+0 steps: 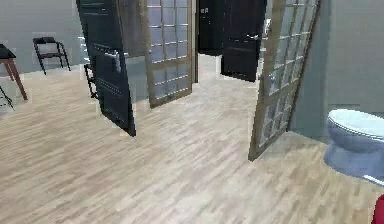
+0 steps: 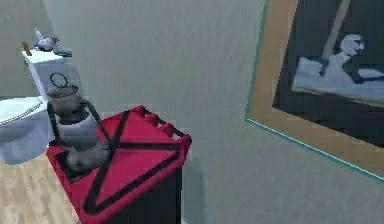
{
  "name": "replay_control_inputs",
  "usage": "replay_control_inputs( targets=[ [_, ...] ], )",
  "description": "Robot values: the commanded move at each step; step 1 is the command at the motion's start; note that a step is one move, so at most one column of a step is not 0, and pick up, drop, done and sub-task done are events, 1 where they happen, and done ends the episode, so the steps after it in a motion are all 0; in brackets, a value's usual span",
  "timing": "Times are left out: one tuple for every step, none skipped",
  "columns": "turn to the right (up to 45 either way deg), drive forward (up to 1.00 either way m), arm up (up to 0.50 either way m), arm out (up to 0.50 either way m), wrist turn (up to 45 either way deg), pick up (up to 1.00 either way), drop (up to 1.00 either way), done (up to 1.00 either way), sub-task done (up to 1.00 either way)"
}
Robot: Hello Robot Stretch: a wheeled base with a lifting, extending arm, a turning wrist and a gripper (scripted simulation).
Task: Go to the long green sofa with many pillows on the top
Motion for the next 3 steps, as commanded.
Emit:
replay_control_inputs(
  targets=[
    [0.0,1.0,0.0,0.0,0.0,0.0,0.0,0.0,0.0],
    [0.0,1.0,0.0,0.0,0.0,0.0,0.0,0.0,0.0],
    [6.0,0.0,0.0,0.0,0.0,0.0,0.0,0.0,0.0]
  ],
)
